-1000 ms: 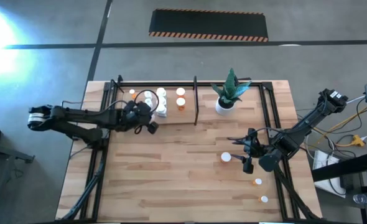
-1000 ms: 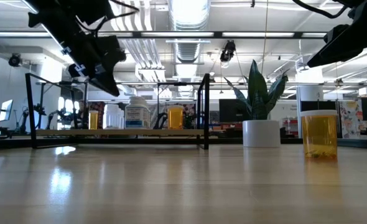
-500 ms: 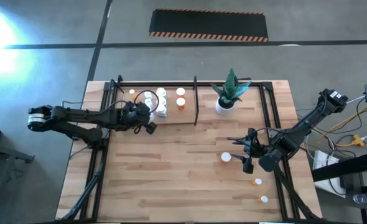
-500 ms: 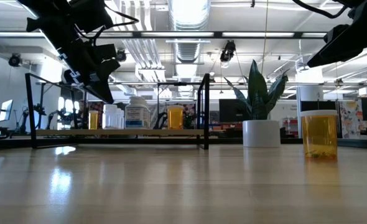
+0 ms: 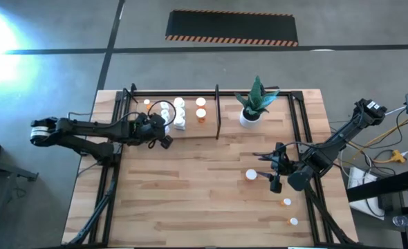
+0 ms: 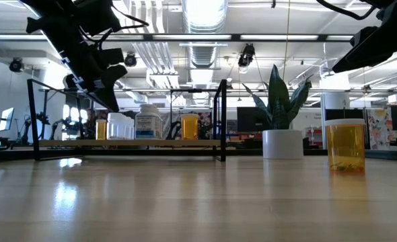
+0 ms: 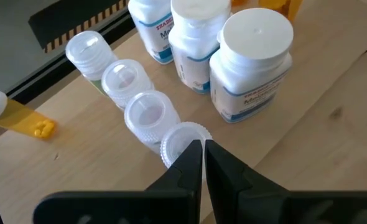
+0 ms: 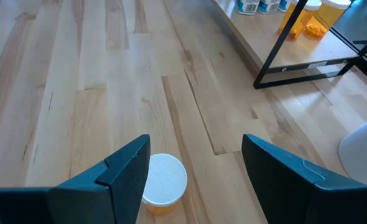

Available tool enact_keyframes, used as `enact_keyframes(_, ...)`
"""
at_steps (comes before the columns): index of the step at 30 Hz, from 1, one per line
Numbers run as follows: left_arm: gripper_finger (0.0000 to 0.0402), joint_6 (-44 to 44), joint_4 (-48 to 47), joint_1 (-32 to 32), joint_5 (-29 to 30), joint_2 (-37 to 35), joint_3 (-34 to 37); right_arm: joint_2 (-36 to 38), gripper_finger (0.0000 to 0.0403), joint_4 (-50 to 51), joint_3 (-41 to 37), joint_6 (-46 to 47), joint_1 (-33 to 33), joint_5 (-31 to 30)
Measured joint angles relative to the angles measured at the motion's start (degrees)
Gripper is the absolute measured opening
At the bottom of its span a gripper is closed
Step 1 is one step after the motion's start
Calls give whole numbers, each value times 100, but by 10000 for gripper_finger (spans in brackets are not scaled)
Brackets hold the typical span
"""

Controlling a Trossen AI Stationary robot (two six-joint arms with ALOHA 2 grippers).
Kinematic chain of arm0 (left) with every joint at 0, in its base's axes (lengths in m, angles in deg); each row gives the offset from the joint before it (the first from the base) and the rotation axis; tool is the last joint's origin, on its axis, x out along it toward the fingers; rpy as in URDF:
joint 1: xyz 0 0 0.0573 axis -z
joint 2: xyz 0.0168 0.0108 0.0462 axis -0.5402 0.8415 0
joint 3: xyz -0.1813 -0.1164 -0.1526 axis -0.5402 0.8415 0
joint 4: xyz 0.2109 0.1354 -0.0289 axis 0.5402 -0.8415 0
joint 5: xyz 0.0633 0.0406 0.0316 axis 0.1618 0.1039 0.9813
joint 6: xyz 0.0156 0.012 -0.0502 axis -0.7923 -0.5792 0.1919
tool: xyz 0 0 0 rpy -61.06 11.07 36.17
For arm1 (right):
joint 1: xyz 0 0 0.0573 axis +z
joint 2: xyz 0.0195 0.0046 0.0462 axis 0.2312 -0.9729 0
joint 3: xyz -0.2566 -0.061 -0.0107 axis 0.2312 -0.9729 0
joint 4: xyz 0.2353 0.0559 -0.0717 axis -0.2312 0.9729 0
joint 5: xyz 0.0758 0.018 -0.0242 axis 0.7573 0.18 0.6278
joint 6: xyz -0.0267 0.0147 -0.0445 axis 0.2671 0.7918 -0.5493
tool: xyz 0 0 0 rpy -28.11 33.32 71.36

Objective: Pick and place medicine bottles onto shelf by color
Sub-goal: Put the transparent medicine container onto the shelf, then put the small orange medicine container on the shelf

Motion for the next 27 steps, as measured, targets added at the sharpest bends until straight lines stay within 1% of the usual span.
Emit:
enact_keyframes(10,1,-3,-104,2,0,-131,-8,-2,244,0,0,-2,0,0)
enact_keyframes(21,1,-176,-63,21,-37,-584,-266,-2,244,2,0,-6,1,0)
enact_keyframes(24,1,-379,-57,185,-54,-643,-419,-1,244,16,0,-6,2,0)
enact_keyframes(27,1,-757,195,568,-52,-602,-593,-2,244,54,0,-5,24,0)
